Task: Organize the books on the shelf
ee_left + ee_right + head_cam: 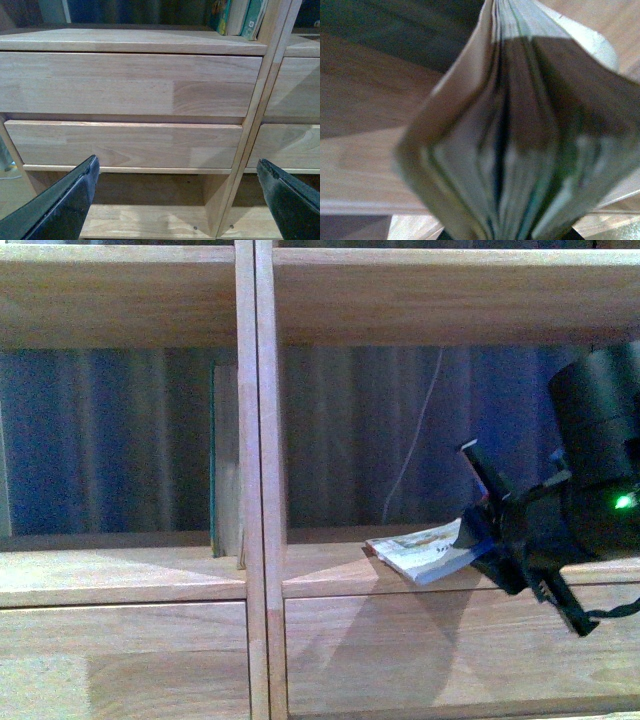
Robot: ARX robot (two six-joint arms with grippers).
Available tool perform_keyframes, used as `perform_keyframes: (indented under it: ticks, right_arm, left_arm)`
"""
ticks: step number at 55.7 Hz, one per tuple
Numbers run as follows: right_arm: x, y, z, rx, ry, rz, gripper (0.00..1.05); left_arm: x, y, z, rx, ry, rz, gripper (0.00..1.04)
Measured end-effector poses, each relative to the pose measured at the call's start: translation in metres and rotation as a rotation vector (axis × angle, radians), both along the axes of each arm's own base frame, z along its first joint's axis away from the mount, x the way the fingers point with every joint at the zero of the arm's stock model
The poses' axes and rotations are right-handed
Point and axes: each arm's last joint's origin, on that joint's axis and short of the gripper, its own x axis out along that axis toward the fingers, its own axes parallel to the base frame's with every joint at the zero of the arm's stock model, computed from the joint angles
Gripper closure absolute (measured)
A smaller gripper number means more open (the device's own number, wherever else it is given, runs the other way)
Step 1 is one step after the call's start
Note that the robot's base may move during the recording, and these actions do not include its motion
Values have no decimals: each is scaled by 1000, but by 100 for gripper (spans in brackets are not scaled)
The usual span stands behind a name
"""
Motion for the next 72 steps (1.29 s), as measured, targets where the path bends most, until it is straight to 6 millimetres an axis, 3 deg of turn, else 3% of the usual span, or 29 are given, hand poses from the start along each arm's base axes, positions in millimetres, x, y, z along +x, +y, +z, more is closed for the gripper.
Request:
perform_keyframes:
  ticks: [19,29,33,43,53,72]
  right_arm:
    - [-76,-38,58,-85,-233,144,97]
    - [-111,-26,67,-122,-293,254,97]
    - [-120,-18,68,-128,-313,297,97]
    - [-141,6,72,-137,-365,398,97]
    - [-150,36,71,-143,-394,469,97]
    - [-149,77,70,-129,-401,570,97]
  left_arm:
    - [0,0,0,0,0,0,7]
    - [0,0,0,-13,8,2,7]
    - [4,1,2,-106,30,-16,7]
    - [30,12,36,-246,-18,-97,7]
    - [79,24,78,-420,-1,-282,7]
    - [110,1,146,-731,-58,-626,7]
